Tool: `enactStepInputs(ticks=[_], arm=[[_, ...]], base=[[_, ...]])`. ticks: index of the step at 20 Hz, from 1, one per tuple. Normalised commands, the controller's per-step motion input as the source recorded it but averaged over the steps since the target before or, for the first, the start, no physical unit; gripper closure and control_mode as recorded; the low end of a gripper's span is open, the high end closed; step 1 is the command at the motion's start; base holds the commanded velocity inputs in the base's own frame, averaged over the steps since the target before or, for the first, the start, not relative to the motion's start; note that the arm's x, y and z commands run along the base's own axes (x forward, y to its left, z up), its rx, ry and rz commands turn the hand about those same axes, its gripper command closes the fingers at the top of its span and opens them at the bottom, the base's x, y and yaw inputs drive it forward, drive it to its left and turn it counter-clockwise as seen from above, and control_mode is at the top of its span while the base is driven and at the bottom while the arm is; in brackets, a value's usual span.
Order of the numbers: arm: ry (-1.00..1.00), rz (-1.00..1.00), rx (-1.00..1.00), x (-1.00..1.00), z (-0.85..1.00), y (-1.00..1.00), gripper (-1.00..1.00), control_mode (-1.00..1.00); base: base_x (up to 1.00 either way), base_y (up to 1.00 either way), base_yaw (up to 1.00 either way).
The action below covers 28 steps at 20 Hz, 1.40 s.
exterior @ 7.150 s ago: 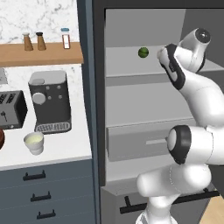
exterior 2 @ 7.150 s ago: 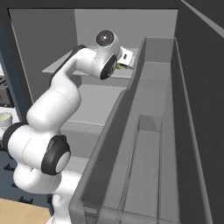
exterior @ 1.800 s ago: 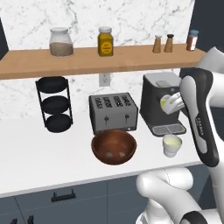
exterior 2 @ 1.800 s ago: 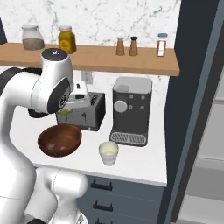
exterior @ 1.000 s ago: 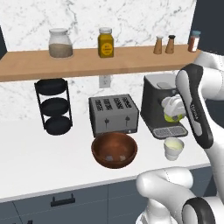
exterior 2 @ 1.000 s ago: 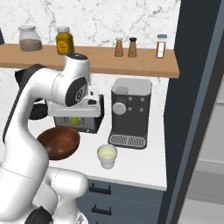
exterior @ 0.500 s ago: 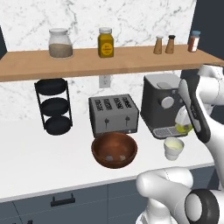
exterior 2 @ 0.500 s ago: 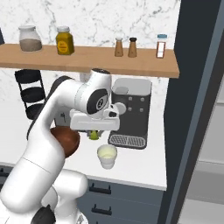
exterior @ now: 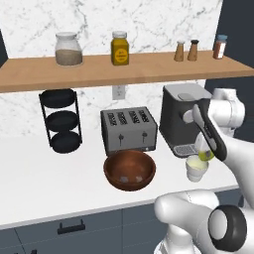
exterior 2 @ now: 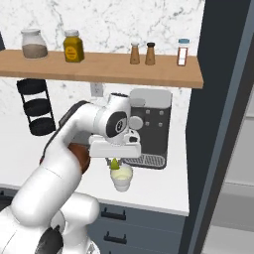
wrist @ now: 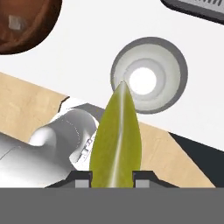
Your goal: Grab a lemon wedge from the fridge and one ice cube from the ice bowl, and put them in the glass of lemonade.
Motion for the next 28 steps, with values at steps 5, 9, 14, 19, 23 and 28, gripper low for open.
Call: enactStepInputs(ticks=[5, 9, 14, 19, 23, 28], arm=[[0.17, 0.00, -0.02, 0.35, -0.42, -0.10, 1.00, -1.00], [0.06, 0.00, 0.00, 0.38, -0.24, -0.03, 1.00, -1.00], [0.03, 0.00, -0.01, 0.24, -0.28, -0.01, 1.00, -1.00], [0.02, 0.00, -0.02, 0.15, -0.35, -0.02, 1.00, -1.00], [0.00, 0.00, -0.02, 0.20, -0.32, -0.06, 1.00, -1.00], [0.00, 0.00, 0.00, 0.11, -0.11, -0.05, 1.00, -1.00]], base=[[0.00, 0.00, 0.00], [0.00, 0.00, 0.00], [0.00, 0.00, 0.00], [0.00, 0.00, 0.00], [0.00, 0.00, 0.00], [0.00, 0.00, 0.00]])
